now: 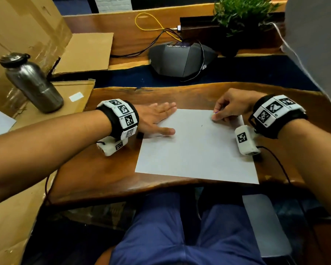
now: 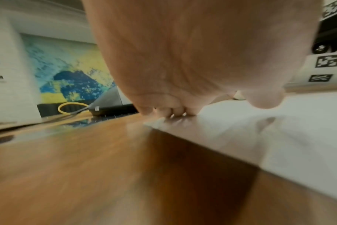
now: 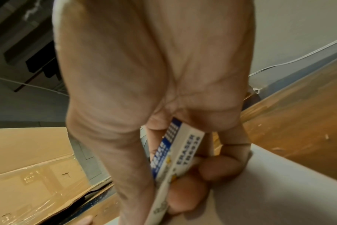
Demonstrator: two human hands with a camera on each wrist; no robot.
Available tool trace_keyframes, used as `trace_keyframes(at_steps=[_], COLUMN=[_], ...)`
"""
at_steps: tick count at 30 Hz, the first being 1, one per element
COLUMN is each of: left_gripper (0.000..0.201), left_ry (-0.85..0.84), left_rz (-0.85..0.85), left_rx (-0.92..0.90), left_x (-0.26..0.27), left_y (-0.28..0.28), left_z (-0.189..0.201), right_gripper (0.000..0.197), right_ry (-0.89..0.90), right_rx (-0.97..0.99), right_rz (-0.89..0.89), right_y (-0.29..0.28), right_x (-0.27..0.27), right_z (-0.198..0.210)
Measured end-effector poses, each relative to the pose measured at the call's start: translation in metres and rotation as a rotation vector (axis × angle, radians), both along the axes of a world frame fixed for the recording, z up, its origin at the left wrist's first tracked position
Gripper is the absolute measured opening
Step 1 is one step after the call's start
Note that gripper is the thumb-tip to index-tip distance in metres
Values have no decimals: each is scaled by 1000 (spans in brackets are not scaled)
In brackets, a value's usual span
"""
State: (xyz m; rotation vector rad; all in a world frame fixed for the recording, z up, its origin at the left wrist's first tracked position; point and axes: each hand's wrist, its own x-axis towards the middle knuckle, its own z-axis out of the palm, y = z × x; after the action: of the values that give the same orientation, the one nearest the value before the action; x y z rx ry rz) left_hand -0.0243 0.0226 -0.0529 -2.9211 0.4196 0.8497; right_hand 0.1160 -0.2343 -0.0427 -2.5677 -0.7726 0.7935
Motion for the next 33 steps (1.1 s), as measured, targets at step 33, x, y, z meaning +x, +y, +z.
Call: trace_keyframes(at_steps=[33], left_gripper=[89], left_ry=[12], left_rz=[-103], left_rx=[-47], left_x=[11], left_y=[-32], left_z=[1], right_gripper=[23], right_ry=[44], right_rx=[11], right_rz=[-36], right_y=[1], right_x=[-1], right_z=[-1])
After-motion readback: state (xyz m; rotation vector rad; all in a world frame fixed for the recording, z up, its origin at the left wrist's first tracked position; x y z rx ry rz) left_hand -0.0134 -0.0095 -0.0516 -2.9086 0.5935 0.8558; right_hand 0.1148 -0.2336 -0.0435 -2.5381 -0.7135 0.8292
